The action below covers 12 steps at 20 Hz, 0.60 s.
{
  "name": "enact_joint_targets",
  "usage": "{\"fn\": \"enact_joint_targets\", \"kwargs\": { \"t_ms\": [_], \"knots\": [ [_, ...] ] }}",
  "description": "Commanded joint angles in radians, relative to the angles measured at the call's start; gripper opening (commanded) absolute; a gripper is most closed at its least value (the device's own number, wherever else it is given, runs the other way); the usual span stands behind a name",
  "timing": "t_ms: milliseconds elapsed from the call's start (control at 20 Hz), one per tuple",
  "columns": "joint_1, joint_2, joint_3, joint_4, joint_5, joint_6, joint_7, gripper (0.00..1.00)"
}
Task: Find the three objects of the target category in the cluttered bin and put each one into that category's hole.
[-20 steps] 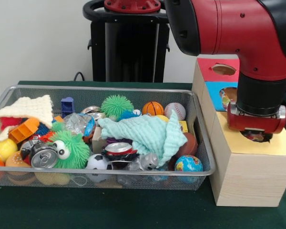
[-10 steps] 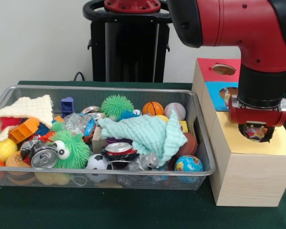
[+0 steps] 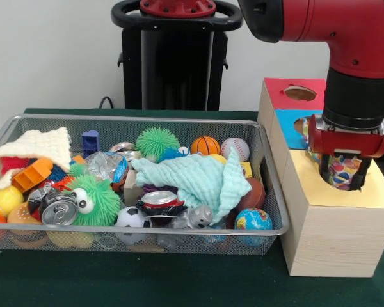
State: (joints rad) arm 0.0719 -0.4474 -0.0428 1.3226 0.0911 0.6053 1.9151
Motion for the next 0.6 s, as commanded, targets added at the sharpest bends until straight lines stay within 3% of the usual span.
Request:
{"fn": "enact_joint_targets", "kwargs": {
  "t_ms": [50,600],
  "knots": [
    [-0.014,-0.018,-0.006,0.029,-0.054,0.124,0.051,1.00],
    [-0.030,-0.041,0.001,0.056,-0.075,0.104,0.046,1.00]
  ]
}}
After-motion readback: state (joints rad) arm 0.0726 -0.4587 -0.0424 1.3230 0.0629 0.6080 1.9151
